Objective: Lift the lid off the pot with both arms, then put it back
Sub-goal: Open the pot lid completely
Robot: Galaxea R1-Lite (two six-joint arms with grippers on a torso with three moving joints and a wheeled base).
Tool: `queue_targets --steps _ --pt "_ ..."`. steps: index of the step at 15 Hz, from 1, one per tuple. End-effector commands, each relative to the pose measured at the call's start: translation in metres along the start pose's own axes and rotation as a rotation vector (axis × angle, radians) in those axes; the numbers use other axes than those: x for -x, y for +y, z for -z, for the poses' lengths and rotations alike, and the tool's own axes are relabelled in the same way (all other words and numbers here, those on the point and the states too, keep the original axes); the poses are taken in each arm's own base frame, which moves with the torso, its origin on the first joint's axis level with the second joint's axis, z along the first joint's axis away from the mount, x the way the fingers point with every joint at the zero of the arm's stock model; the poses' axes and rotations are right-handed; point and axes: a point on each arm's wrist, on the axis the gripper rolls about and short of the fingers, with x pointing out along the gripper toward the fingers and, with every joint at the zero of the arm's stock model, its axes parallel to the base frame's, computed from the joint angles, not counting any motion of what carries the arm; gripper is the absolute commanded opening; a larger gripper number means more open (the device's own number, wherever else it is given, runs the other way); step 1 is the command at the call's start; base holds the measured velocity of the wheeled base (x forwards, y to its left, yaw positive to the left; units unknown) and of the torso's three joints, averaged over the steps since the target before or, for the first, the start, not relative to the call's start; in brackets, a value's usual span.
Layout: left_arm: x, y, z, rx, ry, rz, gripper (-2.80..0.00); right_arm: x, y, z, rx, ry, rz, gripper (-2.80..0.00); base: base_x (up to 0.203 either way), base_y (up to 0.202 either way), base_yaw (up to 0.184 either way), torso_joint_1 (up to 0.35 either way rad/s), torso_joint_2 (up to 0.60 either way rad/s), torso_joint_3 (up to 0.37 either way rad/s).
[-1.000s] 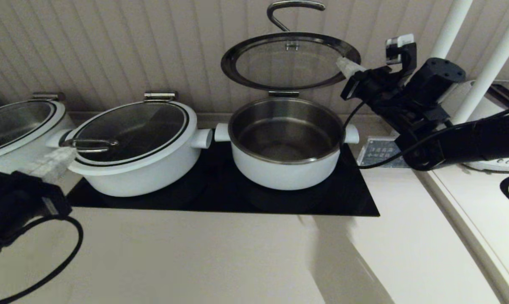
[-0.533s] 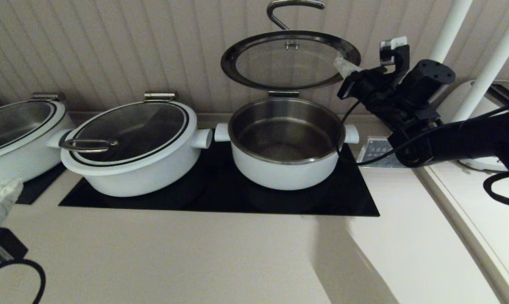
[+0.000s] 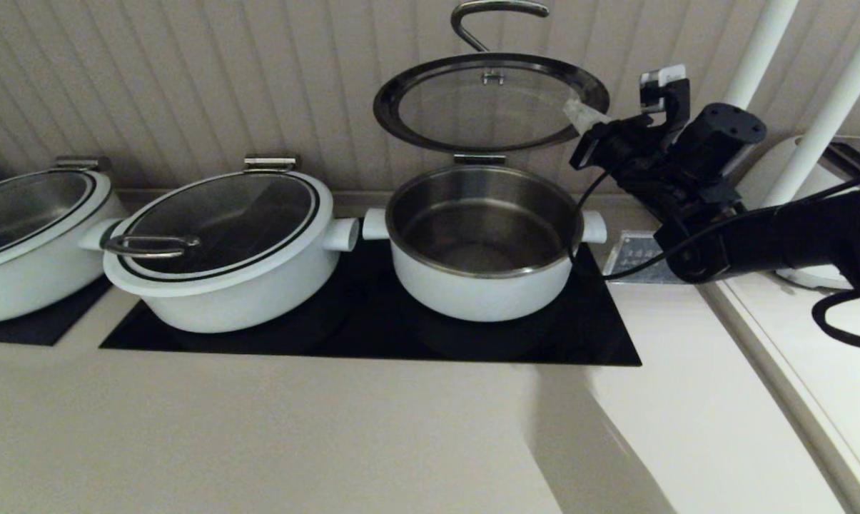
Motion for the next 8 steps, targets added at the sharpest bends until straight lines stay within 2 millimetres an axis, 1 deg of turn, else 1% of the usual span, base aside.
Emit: queue_targets --steps 1,3,5,8 --pt "0.031 -0.004 0.018 0.000 -0.045 0.019 -2.80 -0.001 -0.001 -0.002 0.004 -0.010 0.000 -2.80 0.000 0.000 0.000 0.000 0.00 0.000" --pt "0.036 -0.009 0.036 0.018 0.032 0.099 -2.80 -0.002 -0.003 -0.004 0.007 -0.015 0.003 -2.80 0.000 0.000 0.000 0.000 0.00 0.000" --pt "0.036 -0.010 0.039 0.050 0.067 0.106 -2.80 -0.005 -0.005 -0.006 0.011 -0.019 0.004 -2.80 0.000 0.000 0.000 0.000 0.00 0.000" --pt "0.037 -0.010 0.043 0.063 0.105 0.104 -2.80 -0.009 -0.009 -0.004 0.026 -0.017 0.010 -2.80 0.000 0.000 0.000 0.000 0.00 0.000"
